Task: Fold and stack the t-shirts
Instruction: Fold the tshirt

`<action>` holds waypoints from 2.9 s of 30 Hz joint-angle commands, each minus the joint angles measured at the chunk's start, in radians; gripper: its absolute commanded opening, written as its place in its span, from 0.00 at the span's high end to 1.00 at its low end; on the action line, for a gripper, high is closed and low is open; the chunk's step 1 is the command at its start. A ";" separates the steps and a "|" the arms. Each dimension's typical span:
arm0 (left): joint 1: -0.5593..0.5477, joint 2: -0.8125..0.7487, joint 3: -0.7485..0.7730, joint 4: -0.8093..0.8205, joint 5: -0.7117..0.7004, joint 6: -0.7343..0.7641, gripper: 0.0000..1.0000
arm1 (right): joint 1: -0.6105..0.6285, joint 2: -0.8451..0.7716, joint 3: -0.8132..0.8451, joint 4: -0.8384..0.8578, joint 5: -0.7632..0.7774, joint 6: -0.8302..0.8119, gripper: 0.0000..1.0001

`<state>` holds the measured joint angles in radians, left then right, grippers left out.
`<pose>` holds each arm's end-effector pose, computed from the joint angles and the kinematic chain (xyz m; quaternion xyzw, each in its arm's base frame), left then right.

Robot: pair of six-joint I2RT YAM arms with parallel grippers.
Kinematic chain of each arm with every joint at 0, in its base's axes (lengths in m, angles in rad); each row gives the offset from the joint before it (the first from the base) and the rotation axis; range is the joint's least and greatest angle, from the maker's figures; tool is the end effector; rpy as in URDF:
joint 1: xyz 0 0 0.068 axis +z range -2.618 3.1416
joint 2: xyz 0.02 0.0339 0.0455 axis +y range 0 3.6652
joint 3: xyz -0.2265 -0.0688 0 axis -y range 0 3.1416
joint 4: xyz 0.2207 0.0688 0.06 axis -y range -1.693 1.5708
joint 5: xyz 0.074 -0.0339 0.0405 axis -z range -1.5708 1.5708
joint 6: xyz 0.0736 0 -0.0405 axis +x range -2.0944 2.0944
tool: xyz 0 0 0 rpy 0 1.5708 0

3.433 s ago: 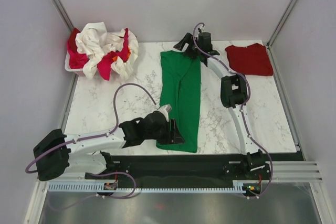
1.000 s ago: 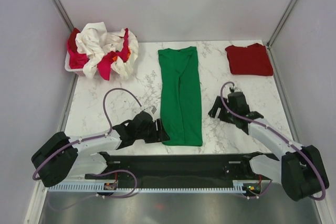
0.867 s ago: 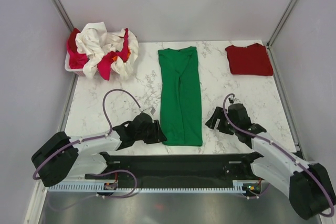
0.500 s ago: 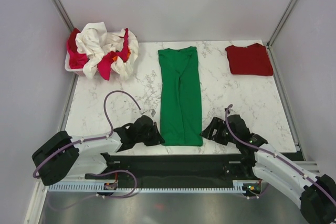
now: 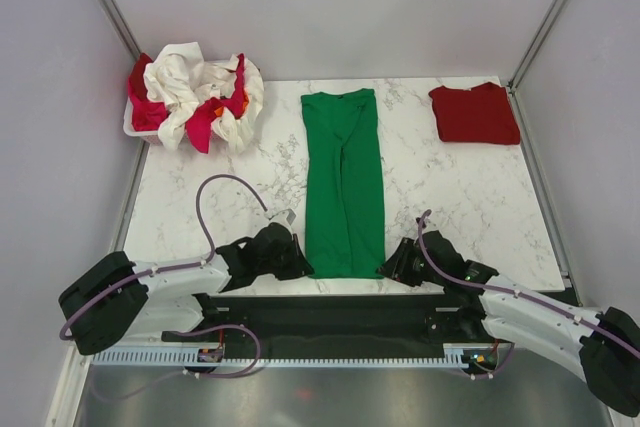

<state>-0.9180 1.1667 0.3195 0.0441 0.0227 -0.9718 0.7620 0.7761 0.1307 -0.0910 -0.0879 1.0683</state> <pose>0.1351 -0.1794 0.0899 -0.0207 0.9269 -0.3096 0.2108 0.1257 0.1289 0.0884 0.1217 0.9054 0.3454 0.2150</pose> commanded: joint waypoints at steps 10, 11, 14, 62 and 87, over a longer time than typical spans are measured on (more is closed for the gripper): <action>-0.045 -0.131 -0.004 -0.134 -0.027 -0.030 0.98 | 0.150 -0.027 0.089 -0.309 0.212 0.001 1.00; -0.053 -0.143 0.000 -0.151 -0.027 -0.039 0.98 | 0.170 -0.037 0.118 -0.363 0.232 0.018 1.00; -0.068 -0.194 0.033 -0.234 -0.027 -0.054 0.98 | 0.209 -0.047 0.186 -0.429 0.304 0.024 1.00; 0.452 0.701 1.038 -0.414 0.157 0.466 0.98 | -0.260 1.031 1.205 -0.349 0.407 -0.548 1.00; 0.518 0.593 1.098 -0.615 0.195 0.470 0.21 | -0.435 0.809 1.007 -0.333 0.033 -0.613 0.02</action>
<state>-0.3901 1.8626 1.5307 -0.5777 0.1703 -0.4908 0.3305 1.6527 1.2812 -0.5022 0.1318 0.4404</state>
